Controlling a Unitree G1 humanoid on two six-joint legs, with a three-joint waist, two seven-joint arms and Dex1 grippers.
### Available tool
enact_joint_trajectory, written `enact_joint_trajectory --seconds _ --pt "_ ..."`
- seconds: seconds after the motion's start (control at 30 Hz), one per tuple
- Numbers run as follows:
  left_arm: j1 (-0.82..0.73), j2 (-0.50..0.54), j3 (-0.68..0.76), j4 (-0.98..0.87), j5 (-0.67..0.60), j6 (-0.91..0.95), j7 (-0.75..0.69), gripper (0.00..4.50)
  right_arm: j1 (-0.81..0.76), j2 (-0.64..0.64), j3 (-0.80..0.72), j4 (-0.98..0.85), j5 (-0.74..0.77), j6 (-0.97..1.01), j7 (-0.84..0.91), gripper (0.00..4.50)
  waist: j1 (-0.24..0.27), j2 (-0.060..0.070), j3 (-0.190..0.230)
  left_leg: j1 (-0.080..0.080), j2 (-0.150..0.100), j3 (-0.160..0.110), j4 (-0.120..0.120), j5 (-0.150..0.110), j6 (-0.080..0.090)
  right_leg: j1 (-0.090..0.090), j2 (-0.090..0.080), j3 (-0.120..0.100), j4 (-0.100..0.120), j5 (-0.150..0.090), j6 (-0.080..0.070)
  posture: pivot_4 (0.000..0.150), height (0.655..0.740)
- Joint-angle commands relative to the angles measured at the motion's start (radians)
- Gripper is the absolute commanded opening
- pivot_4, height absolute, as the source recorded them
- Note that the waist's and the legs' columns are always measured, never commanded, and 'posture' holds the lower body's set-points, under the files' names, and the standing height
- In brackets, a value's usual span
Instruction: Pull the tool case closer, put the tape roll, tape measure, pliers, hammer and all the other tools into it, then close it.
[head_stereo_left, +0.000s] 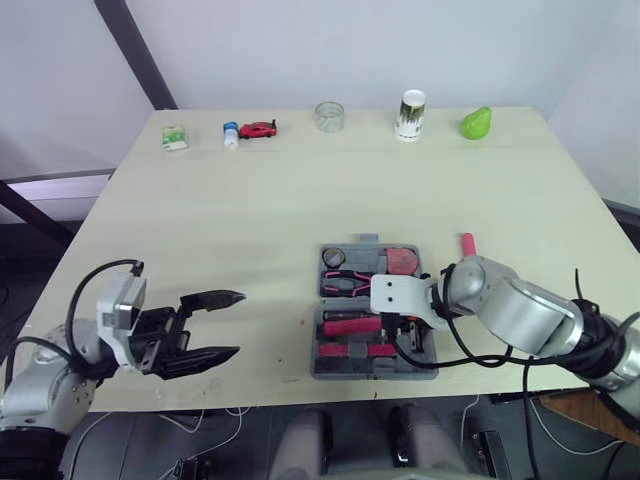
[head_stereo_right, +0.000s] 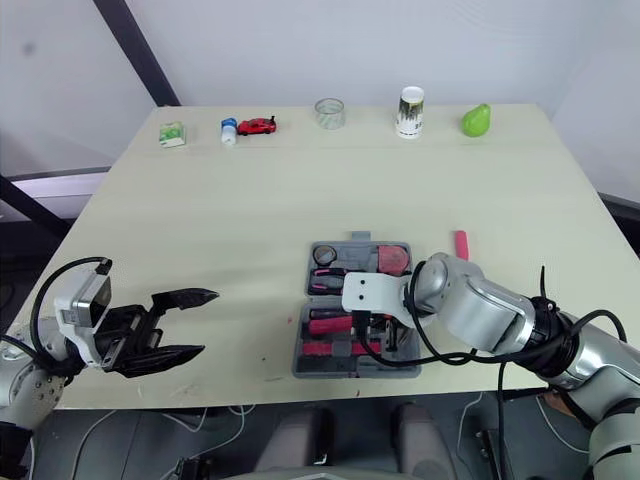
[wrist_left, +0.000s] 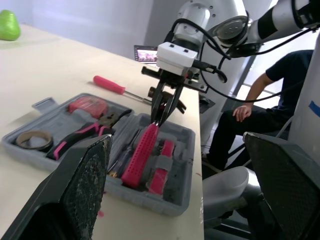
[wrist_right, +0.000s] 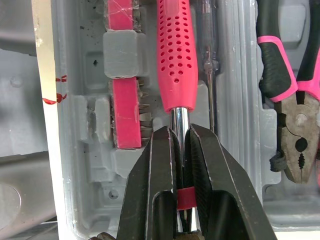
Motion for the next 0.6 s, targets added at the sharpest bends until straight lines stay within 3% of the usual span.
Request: enact_joint_trajectory --seconds 0.03,0.6 --pt "-0.006 0.003 0.022 -0.026 -0.011 0.01 -0.055 4.5 0.008 0.006 -0.005 -0.029 0.012 0.002 0.009 0.02 -0.001 0.0 0.0 0.0 0.0 0.0 0.0 0.0 0.0 0.0 0.0 0.0 0.0 0.0 0.0 0.15 0.74" --pt "-0.025 -0.011 0.021 -0.041 0.034 0.034 -0.055 4.5 0.015 0.047 0.013 0.018 -0.005 -0.021 -0.012 0.02 -0.002 0.0 0.0 0.0 0.0 0.0 0.0 0.0 0.0 0.0 0.0 0.0 0.0 0.0 0.0 0.15 0.74"
